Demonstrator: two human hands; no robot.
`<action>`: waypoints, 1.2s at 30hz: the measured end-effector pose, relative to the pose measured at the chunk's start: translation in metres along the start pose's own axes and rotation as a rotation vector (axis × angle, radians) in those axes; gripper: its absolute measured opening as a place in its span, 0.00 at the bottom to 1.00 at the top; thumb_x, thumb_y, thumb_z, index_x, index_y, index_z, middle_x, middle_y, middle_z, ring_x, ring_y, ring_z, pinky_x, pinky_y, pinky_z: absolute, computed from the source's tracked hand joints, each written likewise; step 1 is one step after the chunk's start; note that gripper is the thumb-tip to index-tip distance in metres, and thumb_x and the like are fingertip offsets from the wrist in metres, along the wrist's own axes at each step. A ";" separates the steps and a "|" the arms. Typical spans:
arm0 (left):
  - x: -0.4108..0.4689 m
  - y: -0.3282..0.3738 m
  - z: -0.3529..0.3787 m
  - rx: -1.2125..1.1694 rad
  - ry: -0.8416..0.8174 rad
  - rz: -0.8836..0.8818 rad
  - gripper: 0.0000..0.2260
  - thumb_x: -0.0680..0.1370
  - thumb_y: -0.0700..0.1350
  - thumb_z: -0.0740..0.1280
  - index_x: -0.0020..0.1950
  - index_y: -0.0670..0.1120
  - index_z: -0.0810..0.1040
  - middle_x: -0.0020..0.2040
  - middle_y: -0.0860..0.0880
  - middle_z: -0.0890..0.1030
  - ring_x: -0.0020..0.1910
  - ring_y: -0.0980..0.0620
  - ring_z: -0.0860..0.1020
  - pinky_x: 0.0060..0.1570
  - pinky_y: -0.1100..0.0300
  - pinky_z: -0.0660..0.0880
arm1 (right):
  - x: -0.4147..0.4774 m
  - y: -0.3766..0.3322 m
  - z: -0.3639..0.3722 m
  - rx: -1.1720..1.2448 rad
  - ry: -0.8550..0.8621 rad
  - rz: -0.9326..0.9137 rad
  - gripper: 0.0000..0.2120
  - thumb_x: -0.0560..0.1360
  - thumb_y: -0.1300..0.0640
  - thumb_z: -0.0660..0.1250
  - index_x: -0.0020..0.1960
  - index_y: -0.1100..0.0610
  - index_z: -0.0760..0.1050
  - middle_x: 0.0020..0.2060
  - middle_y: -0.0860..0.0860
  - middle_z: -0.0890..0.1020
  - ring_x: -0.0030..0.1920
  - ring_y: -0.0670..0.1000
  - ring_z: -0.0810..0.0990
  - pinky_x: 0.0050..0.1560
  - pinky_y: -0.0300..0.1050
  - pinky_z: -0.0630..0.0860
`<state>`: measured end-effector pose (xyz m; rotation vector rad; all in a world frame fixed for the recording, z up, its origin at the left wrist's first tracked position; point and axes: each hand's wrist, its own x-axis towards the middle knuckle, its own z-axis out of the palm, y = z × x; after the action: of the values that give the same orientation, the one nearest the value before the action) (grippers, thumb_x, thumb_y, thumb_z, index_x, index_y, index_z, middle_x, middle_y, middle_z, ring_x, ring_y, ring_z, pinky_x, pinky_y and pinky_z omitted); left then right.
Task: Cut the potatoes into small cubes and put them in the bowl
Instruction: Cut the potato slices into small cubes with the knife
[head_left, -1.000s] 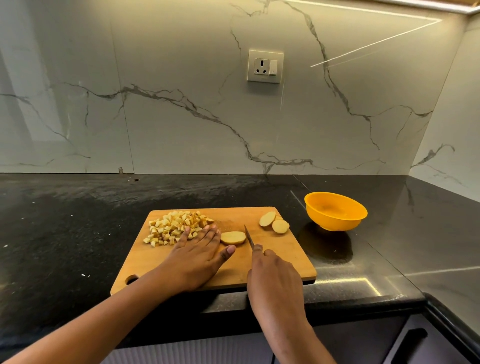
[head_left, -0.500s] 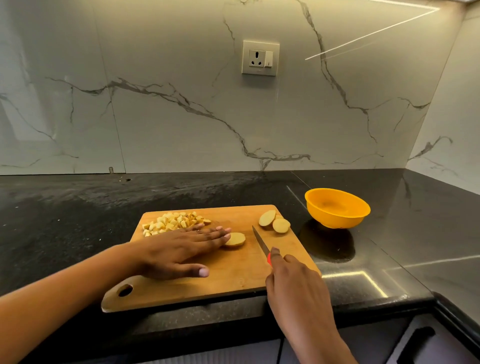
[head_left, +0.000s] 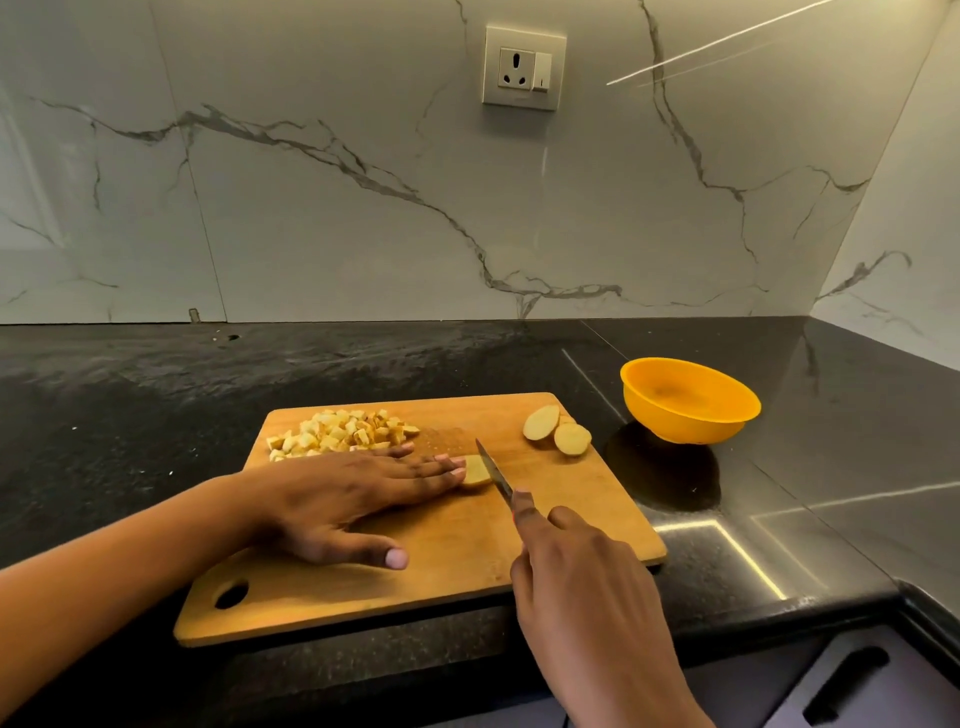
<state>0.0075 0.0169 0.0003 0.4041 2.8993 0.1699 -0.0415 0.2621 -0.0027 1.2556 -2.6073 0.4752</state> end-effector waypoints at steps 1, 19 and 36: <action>0.000 -0.001 0.000 0.003 -0.001 -0.001 0.35 0.71 0.72 0.47 0.74 0.65 0.37 0.74 0.68 0.38 0.73 0.67 0.37 0.68 0.66 0.31 | 0.001 0.000 0.001 -0.010 -0.003 -0.004 0.25 0.82 0.51 0.50 0.77 0.49 0.48 0.58 0.47 0.72 0.51 0.47 0.76 0.41 0.37 0.66; 0.000 0.002 0.000 0.062 0.015 0.018 0.39 0.68 0.77 0.40 0.74 0.62 0.37 0.74 0.66 0.38 0.72 0.68 0.38 0.67 0.70 0.30 | -0.015 0.000 -0.008 -0.083 -0.250 0.027 0.28 0.83 0.53 0.51 0.78 0.50 0.41 0.62 0.48 0.68 0.45 0.50 0.68 0.41 0.41 0.65; -0.002 0.001 0.002 0.075 0.036 0.017 0.37 0.66 0.78 0.41 0.73 0.68 0.36 0.75 0.65 0.37 0.73 0.64 0.36 0.70 0.59 0.32 | -0.001 -0.004 -0.004 0.041 -0.001 -0.003 0.25 0.82 0.49 0.50 0.77 0.48 0.47 0.55 0.46 0.73 0.43 0.45 0.69 0.38 0.35 0.64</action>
<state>0.0103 0.0178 -0.0006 0.4427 2.9452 0.0726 -0.0376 0.2623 0.0016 1.2721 -2.6091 0.5298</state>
